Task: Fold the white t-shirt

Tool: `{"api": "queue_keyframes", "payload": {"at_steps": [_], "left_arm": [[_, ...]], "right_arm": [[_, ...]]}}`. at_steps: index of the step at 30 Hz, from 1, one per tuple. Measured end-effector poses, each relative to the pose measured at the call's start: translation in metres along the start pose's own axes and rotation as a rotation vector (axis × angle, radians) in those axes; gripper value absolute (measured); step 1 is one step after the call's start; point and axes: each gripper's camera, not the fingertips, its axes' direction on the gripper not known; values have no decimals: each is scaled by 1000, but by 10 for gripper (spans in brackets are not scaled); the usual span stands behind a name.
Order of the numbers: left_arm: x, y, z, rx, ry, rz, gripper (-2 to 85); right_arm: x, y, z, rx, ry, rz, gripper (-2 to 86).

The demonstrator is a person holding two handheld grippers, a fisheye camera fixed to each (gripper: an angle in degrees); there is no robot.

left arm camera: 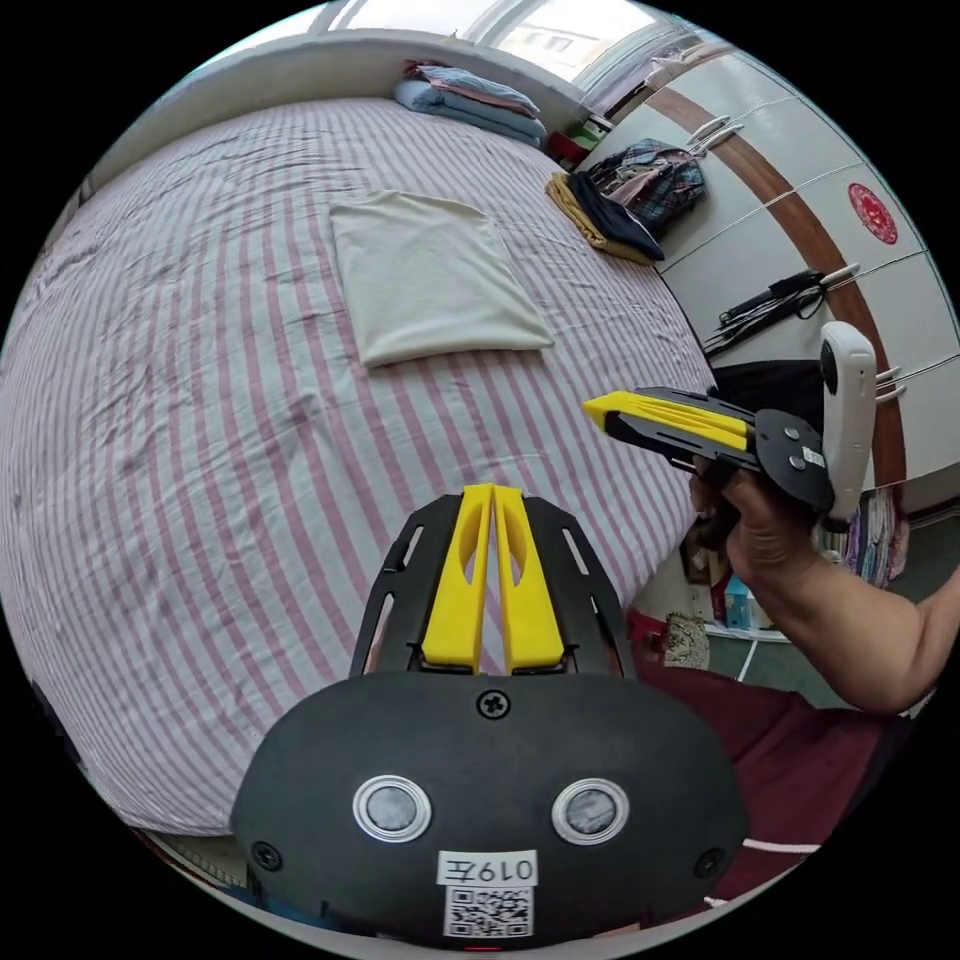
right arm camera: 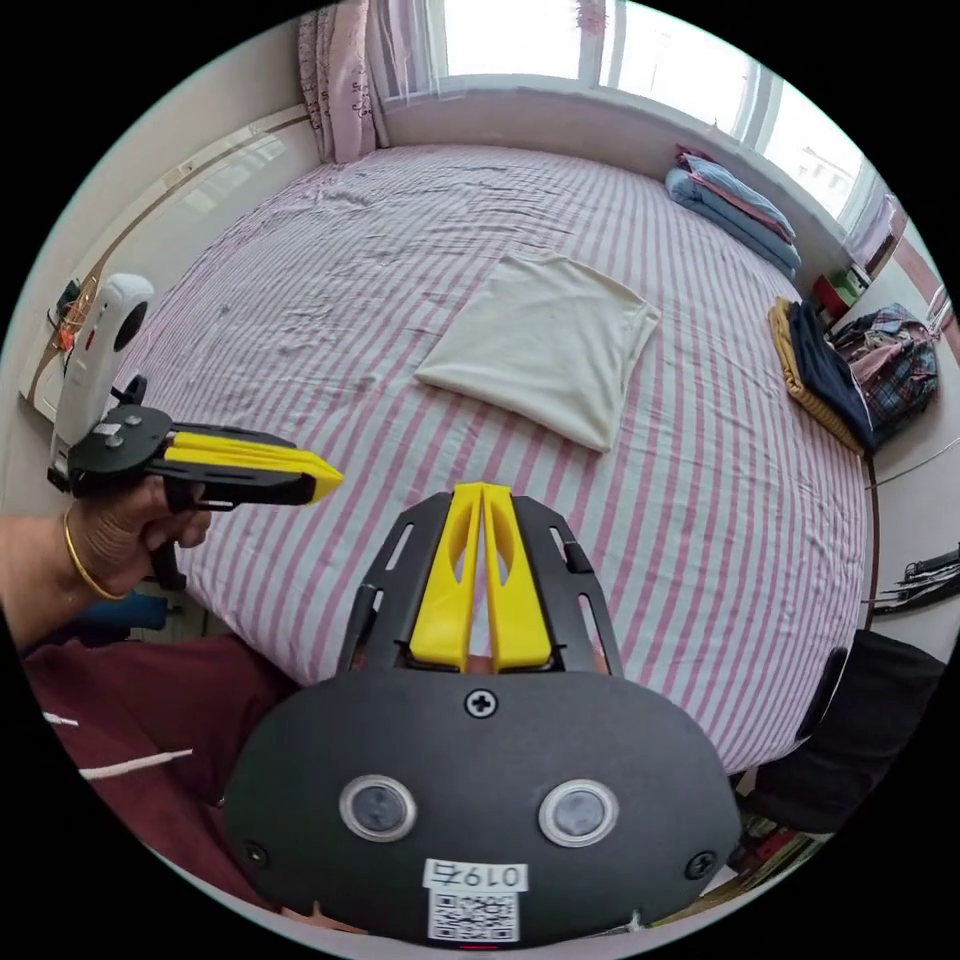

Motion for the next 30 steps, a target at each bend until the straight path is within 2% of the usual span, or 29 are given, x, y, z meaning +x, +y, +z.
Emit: {"api": "queue_keyframes", "payload": {"at_steps": [4, 11, 21, 30], "left_arm": [[-5, -7, -2, -63, -99, 33, 8], [-22, -22, -9, -93, -169, 115, 10], [-52, -72, -33, -74, -123, 158, 14], [-97, -179, -50, -17, -124, 83, 17]], "right_arm": [[-14, -22, 31, -95, 7, 100, -10], [-29, -42, 64, -46, 33, 285, -7], [-24, -63, 113, 6, 9, 421, 27], [23, -68, 172, 43, -96, 519, 60]]}}
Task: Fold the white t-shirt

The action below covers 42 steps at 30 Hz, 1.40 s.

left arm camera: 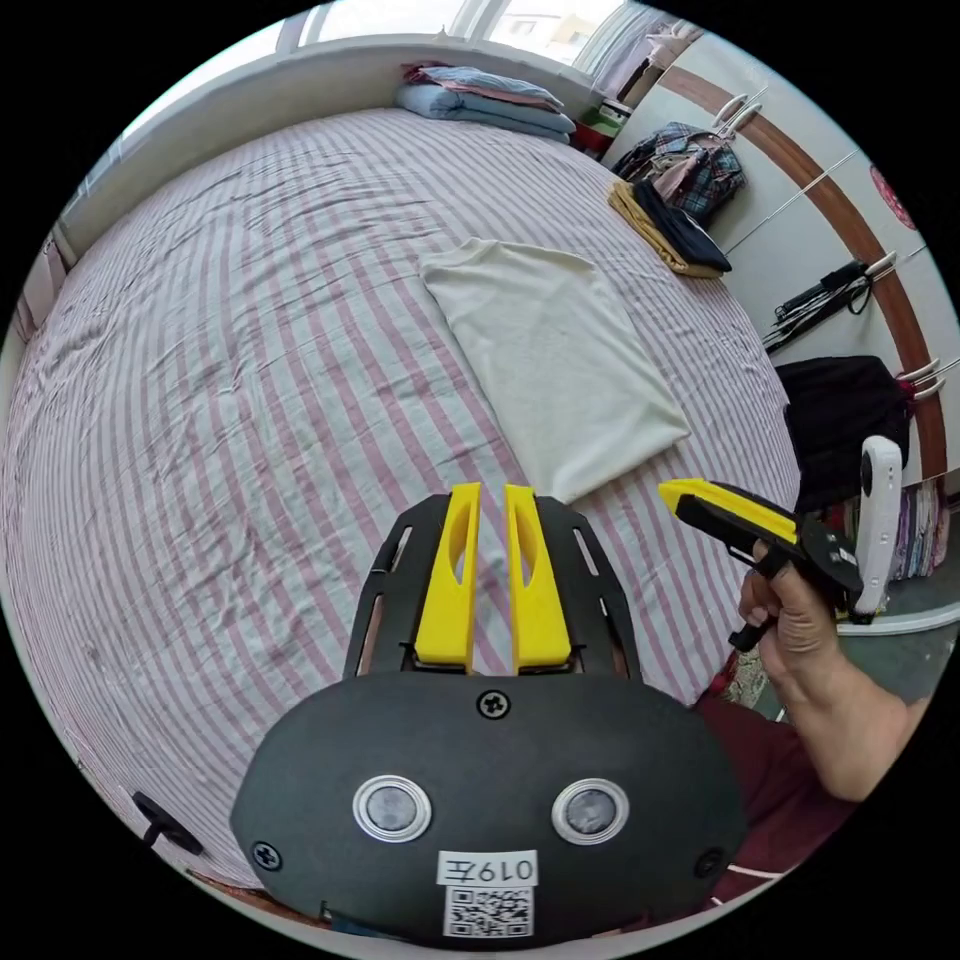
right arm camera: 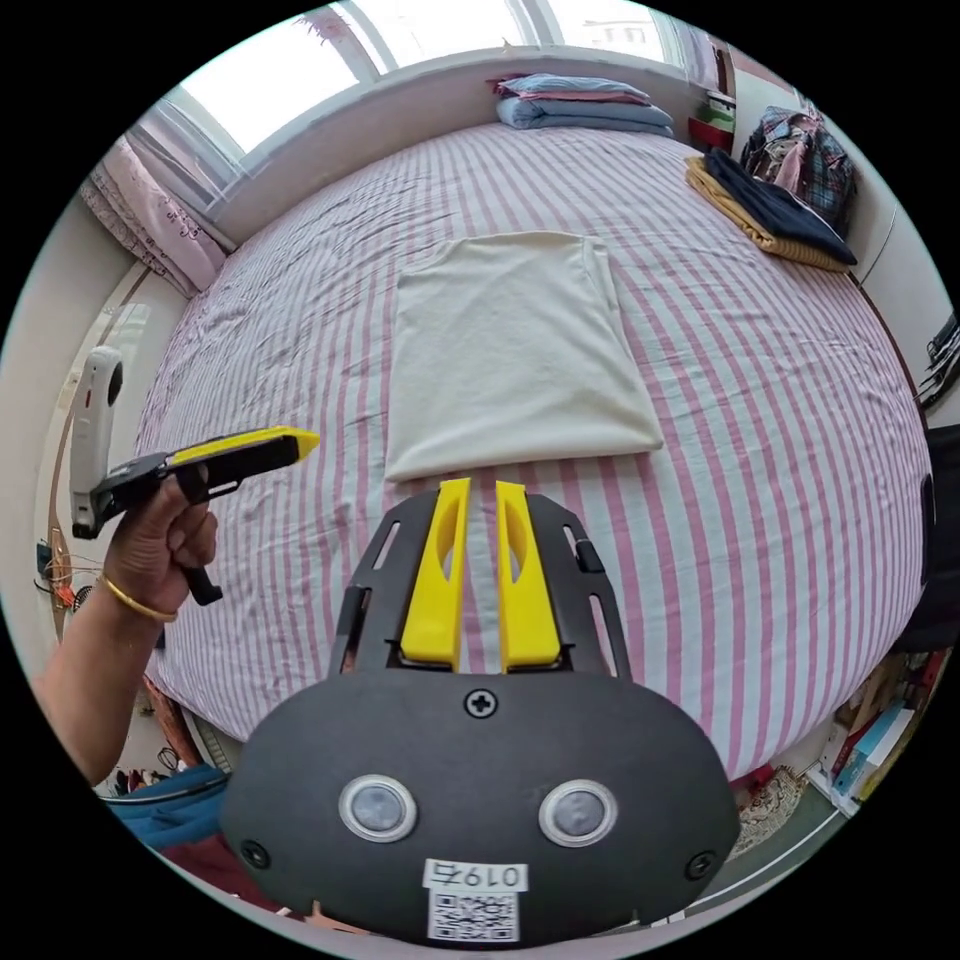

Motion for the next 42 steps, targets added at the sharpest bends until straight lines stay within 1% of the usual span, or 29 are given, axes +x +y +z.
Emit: {"api": "queue_keyframes", "payload": {"at_steps": [3, 5, 6, 7, 8, 9, 10, 12, 15, 17, 20, 22, 24, 29, 31, 32, 36, 42], "left_arm": [[-19, -39, -4, 17, 45, -29, 25], [-45, -69, -1, 7, 200, -104, 38], [-52, -75, 0, 3, 250, -128, 42], [-66, -85, 4, -7, 366, -177, 49], [-78, -92, 6, -4, 450, -225, 55], [-83, -94, 5, 3, 469, -240, 57], [-88, -98, 4, 5, 474, -248, 59], [-98, -105, 0, 11, 437, -257, 61], [-123, -125, -3, 25, 453, -307, 62], [-141, -148, -2, 20, 515, -335, 63], [-154, -183, -1, -11, 546, -311, 66], [-160, -203, 1, -54, 539, -288, 69], [-167, -220, 1, -90, 526, -273, 76], [-200, -255, 5, -184, 662, -301, 103], [-209, -264, 7, -213, 713, -304, 109], [-214, -270, 8, -231, 738, -305, 112], [-221, -287, 4, -262, 730, -247, 114], [-230, -307, 1, -255, 731, -212, 106]], "right_arm": [[32, -7, 12, 21, -72, 93, 76], [59, -10, 19, 32, -138, 186, 86], [82, -10, 24, 56, -211, 280, 87], [105, -10, 30, 69, -284, 376, 90], [116, -9, 33, 80, -326, 416, 91], [137, -8, 41, 92, -398, 494, 93], [154, -6, 49, 101, -457, 564, 96], [172, -3, 59, 110, -514, 624, 99], [178, 1, 72, 107, -546, 644, 102], [176, 7, 85, 97, -599, 681, 107], [163, 17, 109, 122, -715, 774, 106], [150, 24, 131, 121, -800, 860, 109], [140, 29, 147, 113, -837, 922, 120], [126, 43, 177, 187, -915, 1077, 119], [127, 48, 192, 245, -971, 1142, 118], [127, 48, 195, 254, -986, 1143, 119], [129, 37, 209, 276, -1023, 1076, 132], [133, 21, 232, 326, -1049, 1086, 136]]}}
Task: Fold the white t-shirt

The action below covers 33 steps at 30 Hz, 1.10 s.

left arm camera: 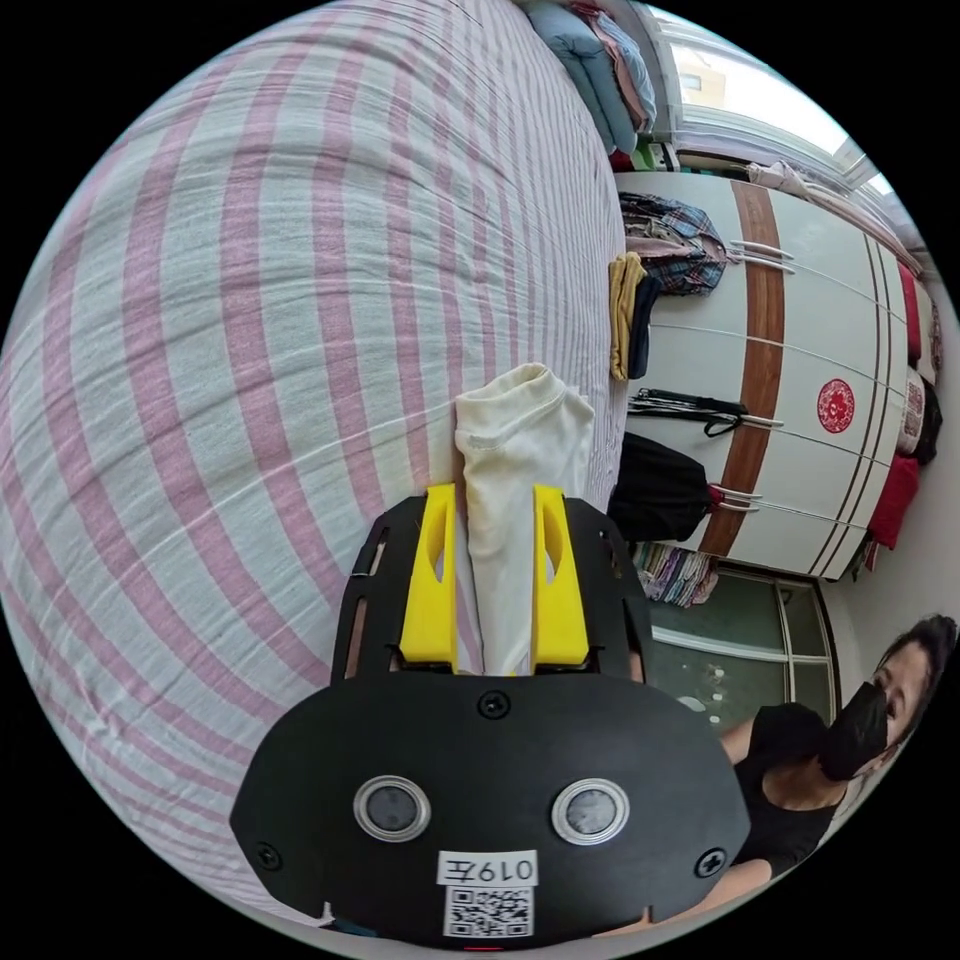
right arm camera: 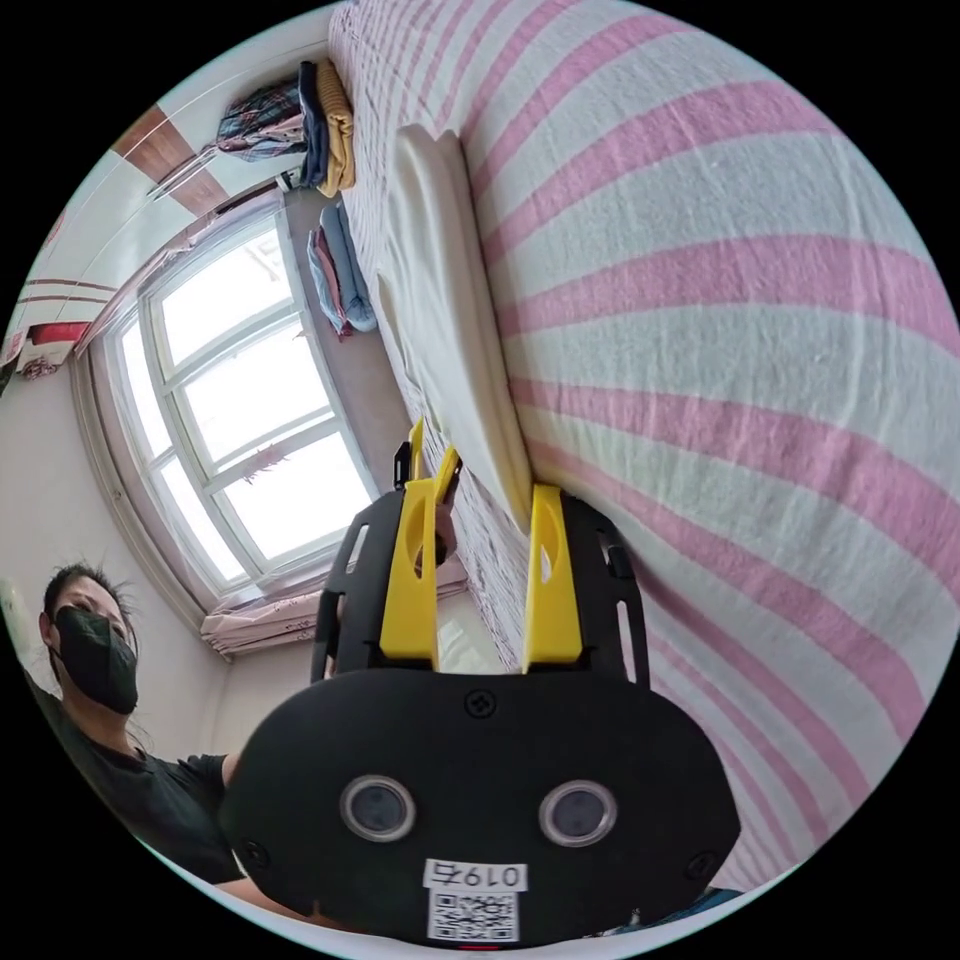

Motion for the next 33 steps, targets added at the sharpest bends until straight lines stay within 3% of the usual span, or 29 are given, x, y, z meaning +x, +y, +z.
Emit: {"api": "queue_keyframes", "payload": {"at_steps": [7, 16, 23, 33], "left_arm": [[-18, -5, -17, 116, 199, 26, 95], [-24, -12, -21, 77, 148, 54, 72], [-33, -11, -19, 67, 183, 66, 65], [-40, -6, -1, 54, 207, 79, 58]], "right_arm": [[14, -7, 11, 22, -54, 31, 113], [24, -1, -14, -17, 73, 51, 95], [17, -18, 13, -40, -47, 12, 135], [15, -26, 0, 23, -139, 56, 58]]}}
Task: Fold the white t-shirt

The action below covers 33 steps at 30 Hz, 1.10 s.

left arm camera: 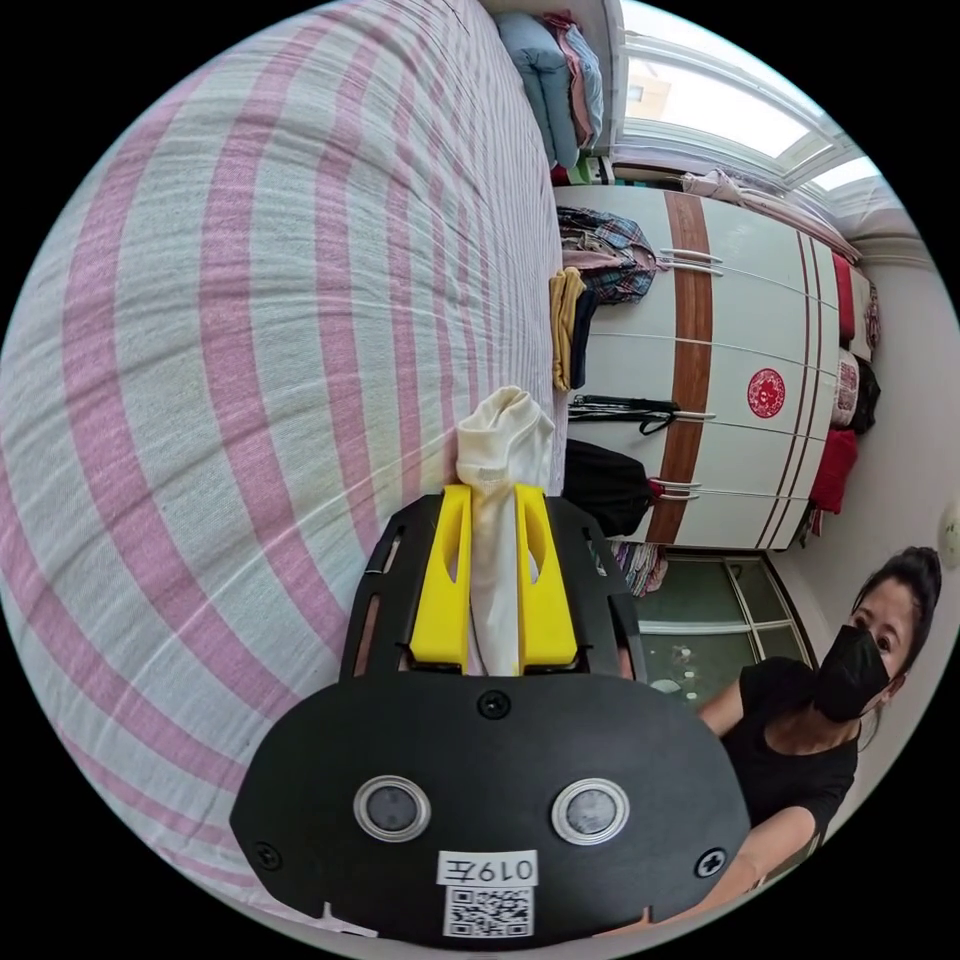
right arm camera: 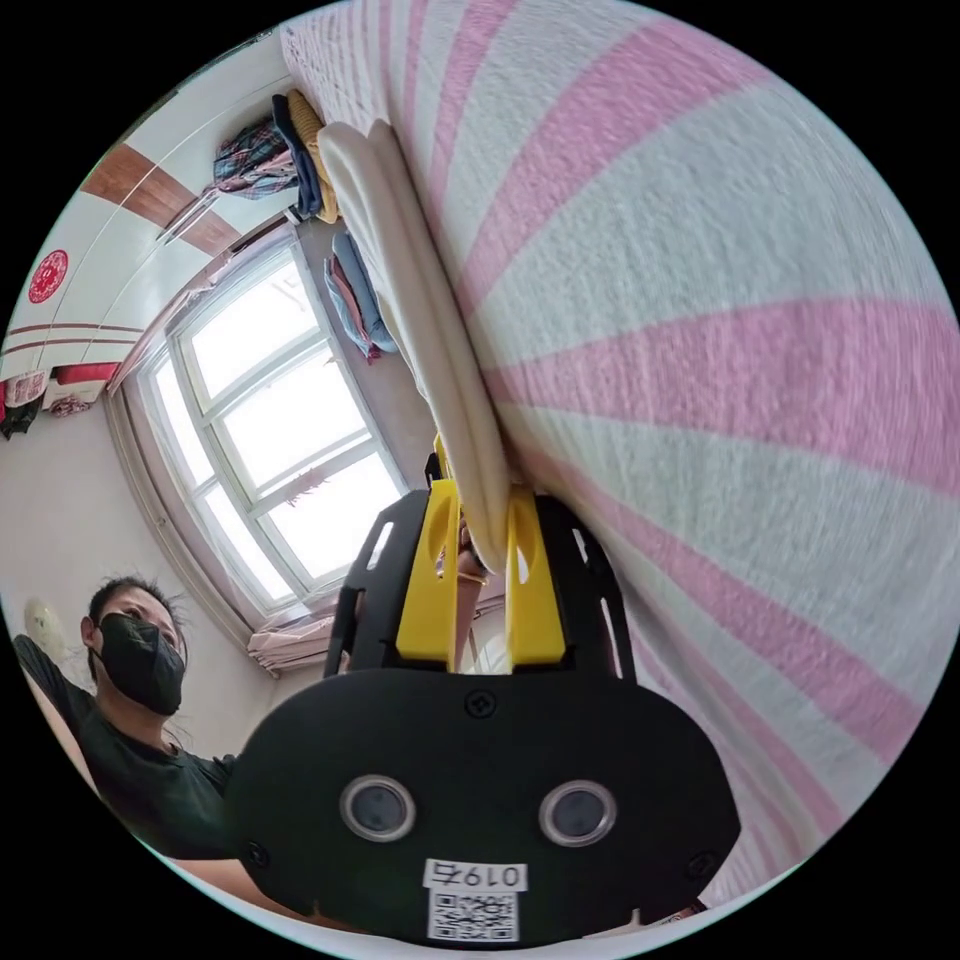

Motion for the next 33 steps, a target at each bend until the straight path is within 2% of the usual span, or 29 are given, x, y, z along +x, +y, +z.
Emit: {"api": "queue_keyframes", "payload": {"at_steps": [4, 9, 15, 19, 26, 33], "left_arm": [[0, -1, 15, -20, -43, 7, 49], [-2, -1, 33, -23, -73, 11, 42], [1, 26, 43, 69, -59, 35, 43], [4, 67, 48, 174, -13, 19, 44], [3, 179, 60, 400, 70, -132, 45], [50, 264, 99, 498, 153, -198, 44]], "right_arm": [[-11, 0, -11, 18, 13, 12, 11], [-30, -3, -25, 1, 35, 7, -3], [-82, -14, -52, -73, 104, -105, -7], [-125, -22, -80, -176, 147, -159, -8], [-207, -28, -147, -335, 176, -238, -8], [-329, -44, -226, -458, 151, -249, -7]]}}
